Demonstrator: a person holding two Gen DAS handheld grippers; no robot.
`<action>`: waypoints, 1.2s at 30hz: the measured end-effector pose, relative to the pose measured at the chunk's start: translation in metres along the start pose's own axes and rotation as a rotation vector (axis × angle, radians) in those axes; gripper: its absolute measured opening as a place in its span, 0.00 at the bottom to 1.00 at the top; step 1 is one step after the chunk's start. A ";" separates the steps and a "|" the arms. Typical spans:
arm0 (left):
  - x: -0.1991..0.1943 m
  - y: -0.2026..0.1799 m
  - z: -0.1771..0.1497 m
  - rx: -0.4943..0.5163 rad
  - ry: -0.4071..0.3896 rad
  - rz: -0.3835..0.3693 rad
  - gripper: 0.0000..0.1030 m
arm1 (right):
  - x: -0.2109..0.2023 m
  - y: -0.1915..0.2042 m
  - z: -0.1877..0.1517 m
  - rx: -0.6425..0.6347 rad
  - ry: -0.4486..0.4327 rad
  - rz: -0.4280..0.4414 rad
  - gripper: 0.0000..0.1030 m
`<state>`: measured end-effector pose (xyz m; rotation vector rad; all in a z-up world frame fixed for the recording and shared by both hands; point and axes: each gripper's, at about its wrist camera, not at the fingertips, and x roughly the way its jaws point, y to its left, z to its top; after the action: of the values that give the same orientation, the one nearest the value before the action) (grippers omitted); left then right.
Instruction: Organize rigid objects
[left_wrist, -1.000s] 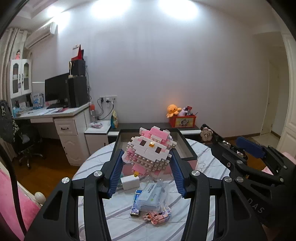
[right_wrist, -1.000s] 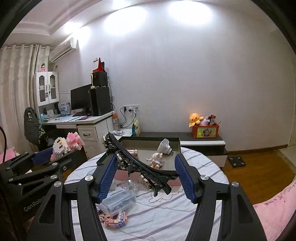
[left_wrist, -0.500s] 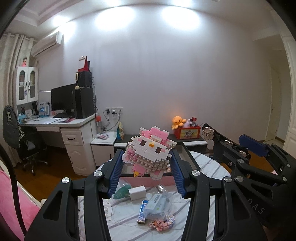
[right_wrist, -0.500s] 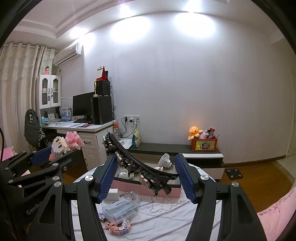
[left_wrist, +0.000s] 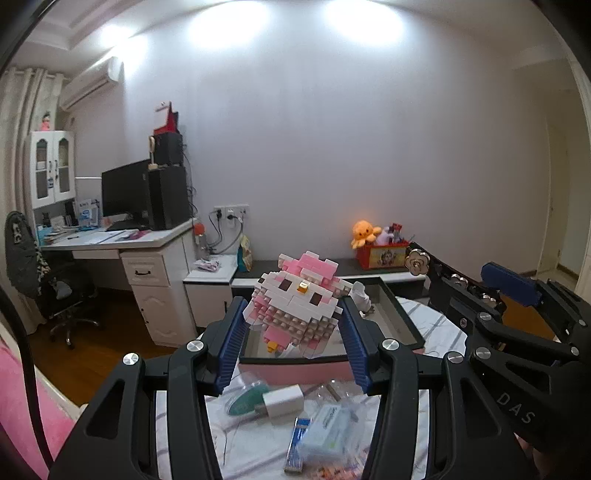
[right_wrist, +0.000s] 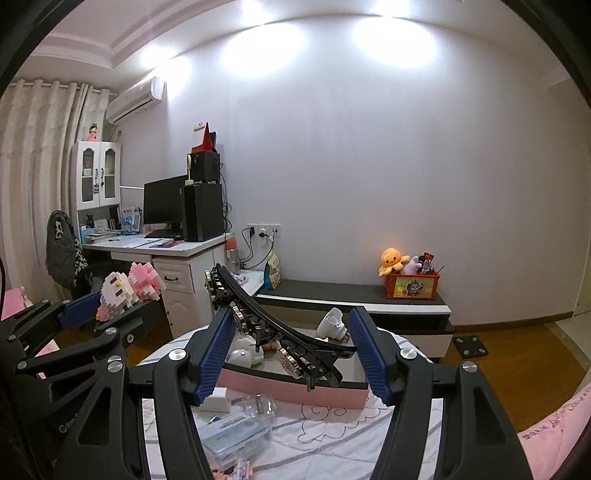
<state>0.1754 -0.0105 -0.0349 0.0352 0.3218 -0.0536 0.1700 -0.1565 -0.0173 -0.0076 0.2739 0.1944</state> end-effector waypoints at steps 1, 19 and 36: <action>0.011 0.000 0.001 0.006 0.018 -0.002 0.49 | 0.008 -0.001 0.001 0.001 0.008 -0.004 0.64; 0.244 0.011 -0.029 0.063 0.507 -0.116 0.49 | 0.219 -0.038 -0.039 0.093 0.397 0.068 0.64; 0.171 0.020 -0.010 0.049 0.373 -0.096 0.80 | 0.179 -0.048 -0.040 0.111 0.378 0.048 0.89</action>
<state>0.3355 0.0022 -0.0985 0.0792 0.6954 -0.1515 0.3375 -0.1710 -0.1045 0.0734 0.6618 0.2246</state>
